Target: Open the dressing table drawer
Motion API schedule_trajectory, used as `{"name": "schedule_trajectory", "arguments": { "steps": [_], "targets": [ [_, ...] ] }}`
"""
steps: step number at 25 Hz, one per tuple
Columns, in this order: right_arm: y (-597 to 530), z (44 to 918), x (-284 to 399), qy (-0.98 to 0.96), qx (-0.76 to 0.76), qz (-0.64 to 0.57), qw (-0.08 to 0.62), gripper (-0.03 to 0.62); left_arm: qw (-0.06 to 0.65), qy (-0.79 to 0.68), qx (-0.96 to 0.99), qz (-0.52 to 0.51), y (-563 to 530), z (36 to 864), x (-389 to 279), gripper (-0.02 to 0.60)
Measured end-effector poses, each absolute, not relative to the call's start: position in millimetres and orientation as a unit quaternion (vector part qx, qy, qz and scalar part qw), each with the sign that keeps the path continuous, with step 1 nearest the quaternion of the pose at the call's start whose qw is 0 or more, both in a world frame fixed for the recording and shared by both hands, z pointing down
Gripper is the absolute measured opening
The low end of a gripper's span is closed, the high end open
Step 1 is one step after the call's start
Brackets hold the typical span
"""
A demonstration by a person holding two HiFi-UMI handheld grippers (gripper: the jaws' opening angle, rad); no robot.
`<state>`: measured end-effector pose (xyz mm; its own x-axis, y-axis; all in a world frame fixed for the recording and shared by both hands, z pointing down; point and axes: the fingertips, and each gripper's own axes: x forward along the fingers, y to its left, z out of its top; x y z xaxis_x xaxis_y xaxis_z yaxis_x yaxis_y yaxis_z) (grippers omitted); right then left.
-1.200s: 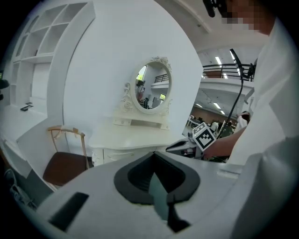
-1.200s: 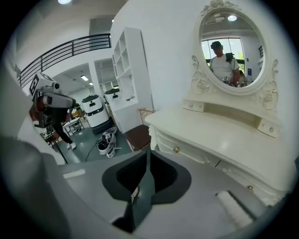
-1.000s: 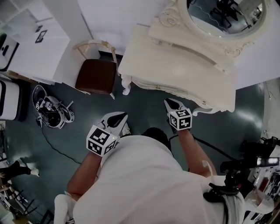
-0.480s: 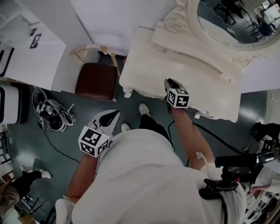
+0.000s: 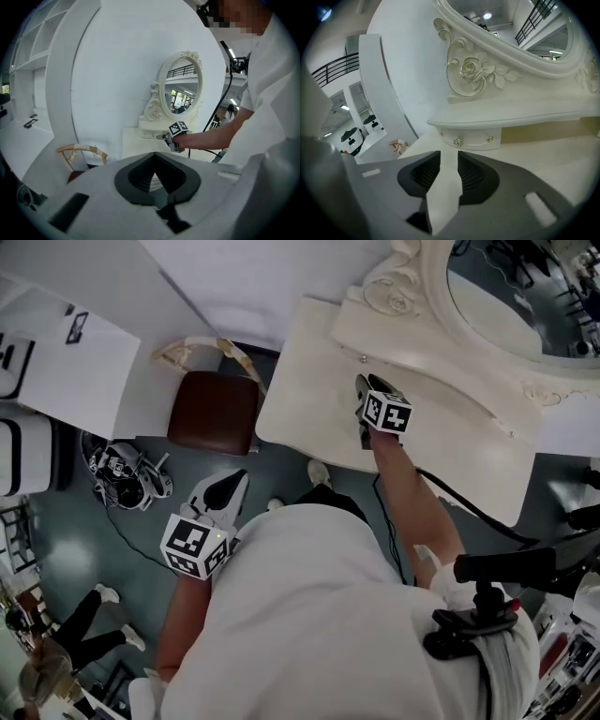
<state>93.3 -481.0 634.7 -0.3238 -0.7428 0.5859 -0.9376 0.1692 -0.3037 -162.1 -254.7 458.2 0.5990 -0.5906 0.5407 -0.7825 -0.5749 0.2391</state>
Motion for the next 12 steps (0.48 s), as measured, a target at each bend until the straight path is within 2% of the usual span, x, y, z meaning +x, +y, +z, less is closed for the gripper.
{"name": "schedule_trajectory", "arguments": {
  "steps": [8, 12],
  "targets": [
    [-520.2, 649.5, 96.3, -0.730, 0.568, 0.351, 0.144, 0.158, 0.242, -0.433, 0.842, 0.210, -276.4, 459.3, -166.3, 0.003],
    [-532.8, 653.6, 99.7, -0.716, 0.579, 0.367, 0.131, 0.154, 0.248, -0.442, 0.836, 0.211, -282.5, 461.7, -169.5, 0.003]
  ]
}}
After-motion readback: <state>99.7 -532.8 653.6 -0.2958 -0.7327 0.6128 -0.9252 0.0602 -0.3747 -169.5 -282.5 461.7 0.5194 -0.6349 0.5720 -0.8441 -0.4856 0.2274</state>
